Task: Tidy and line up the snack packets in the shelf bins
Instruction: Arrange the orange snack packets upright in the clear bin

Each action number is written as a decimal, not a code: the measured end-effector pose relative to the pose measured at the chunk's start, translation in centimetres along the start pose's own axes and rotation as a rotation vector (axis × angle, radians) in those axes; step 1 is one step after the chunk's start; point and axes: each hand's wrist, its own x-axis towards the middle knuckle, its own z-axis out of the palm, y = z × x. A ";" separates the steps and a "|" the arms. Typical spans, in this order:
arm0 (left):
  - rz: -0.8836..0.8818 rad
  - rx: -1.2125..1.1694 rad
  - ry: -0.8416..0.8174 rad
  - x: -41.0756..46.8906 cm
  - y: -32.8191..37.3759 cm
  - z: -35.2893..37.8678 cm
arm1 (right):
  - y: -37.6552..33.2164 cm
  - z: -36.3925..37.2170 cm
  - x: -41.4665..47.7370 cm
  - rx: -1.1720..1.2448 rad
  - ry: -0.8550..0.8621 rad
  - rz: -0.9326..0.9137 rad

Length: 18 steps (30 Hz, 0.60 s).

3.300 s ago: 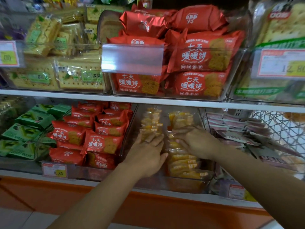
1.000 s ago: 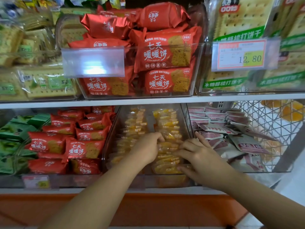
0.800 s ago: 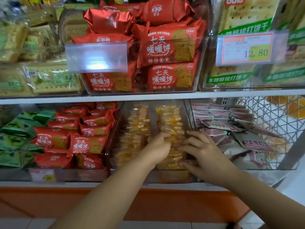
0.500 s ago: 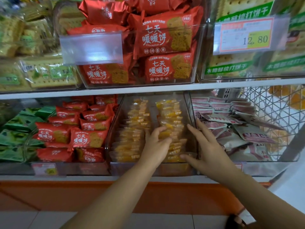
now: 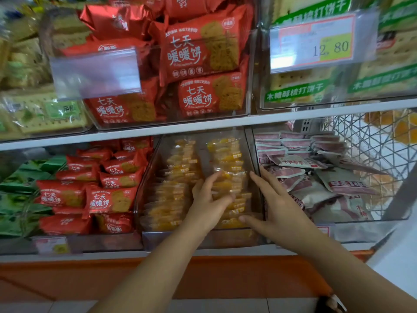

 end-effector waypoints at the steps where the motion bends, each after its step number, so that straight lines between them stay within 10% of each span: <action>1: -0.007 -0.007 -0.002 0.0 0.0 0.0 | 0.0 0.0 0.0 0.003 -0.004 0.005; 18: -0.083 -0.287 0.052 1.4 -0.6 0.1 | -0.1 -0.2 0.0 0.019 -0.003 0.015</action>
